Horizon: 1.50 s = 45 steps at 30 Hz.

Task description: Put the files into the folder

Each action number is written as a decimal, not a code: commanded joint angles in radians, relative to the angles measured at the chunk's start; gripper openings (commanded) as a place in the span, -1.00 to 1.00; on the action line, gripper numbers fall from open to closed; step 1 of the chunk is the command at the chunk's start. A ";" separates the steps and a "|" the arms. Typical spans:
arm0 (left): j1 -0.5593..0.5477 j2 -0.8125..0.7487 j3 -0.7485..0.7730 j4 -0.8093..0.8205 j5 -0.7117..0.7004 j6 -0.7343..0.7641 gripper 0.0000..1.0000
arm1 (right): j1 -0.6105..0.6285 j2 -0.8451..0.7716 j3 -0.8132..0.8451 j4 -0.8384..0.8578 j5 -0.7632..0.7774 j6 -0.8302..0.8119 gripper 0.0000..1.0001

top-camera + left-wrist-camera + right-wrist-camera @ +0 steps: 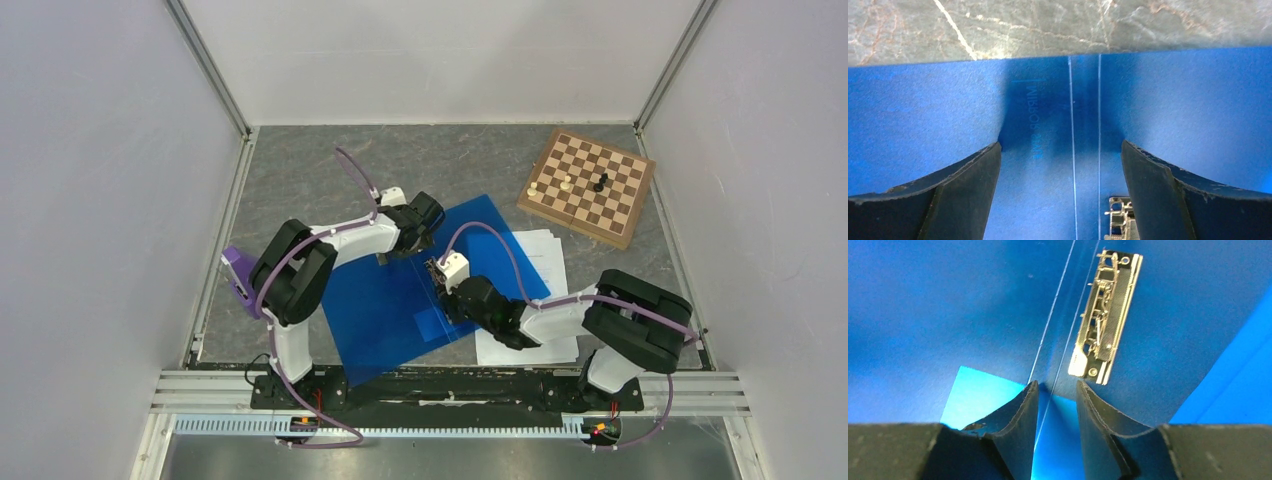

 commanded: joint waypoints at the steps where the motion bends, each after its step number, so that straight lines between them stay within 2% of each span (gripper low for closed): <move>1: -0.018 0.074 0.012 -0.230 0.050 -0.077 0.93 | 0.020 -0.045 -0.039 -0.014 -0.041 0.029 -0.28; 9: -0.023 0.087 0.144 -0.279 -0.012 -0.094 0.98 | 0.019 -0.064 -0.053 -0.030 -0.052 0.039 -0.28; 11: -0.022 0.122 0.195 -0.298 -0.017 -0.096 0.98 | 0.019 -0.069 -0.052 -0.041 -0.053 0.039 -0.28; 15: -0.020 0.244 0.388 -0.449 -0.031 -0.102 0.98 | 0.015 -0.068 -0.048 -0.046 -0.064 0.047 -0.28; 17: -0.020 0.266 0.421 -0.449 -0.018 -0.088 1.00 | 0.013 -0.059 -0.041 -0.043 -0.073 0.052 -0.28; 23: 0.000 0.188 0.313 -0.291 0.022 -0.073 1.00 | 0.013 -0.047 -0.028 -0.047 -0.085 0.059 -0.28; 26: 0.029 0.162 0.207 -0.210 0.070 -0.071 1.00 | 0.006 -0.060 -0.024 -0.071 -0.092 0.057 -0.28; 29: 0.045 0.190 0.135 -0.176 0.092 -0.096 0.96 | -0.007 -0.078 -0.017 -0.092 -0.107 0.062 -0.27; 33: 0.041 0.275 0.173 -0.266 0.092 -0.140 0.90 | -0.020 -0.108 0.044 -0.177 -0.099 0.067 -0.24; 39: 0.044 0.329 0.198 -0.357 0.057 -0.176 0.84 | -0.058 -0.117 0.218 -0.390 0.066 0.114 0.07; 41: 0.043 0.341 0.170 -0.331 0.092 -0.184 0.84 | -0.082 -0.089 0.264 -0.428 0.067 0.138 0.07; 43: 0.040 0.346 0.140 -0.296 0.126 -0.192 0.83 | -0.097 -0.053 0.295 -0.441 0.070 0.146 -0.14; 45: 0.040 0.361 0.131 -0.284 0.139 -0.195 0.82 | -0.103 -0.015 0.315 -0.454 0.075 0.151 -0.21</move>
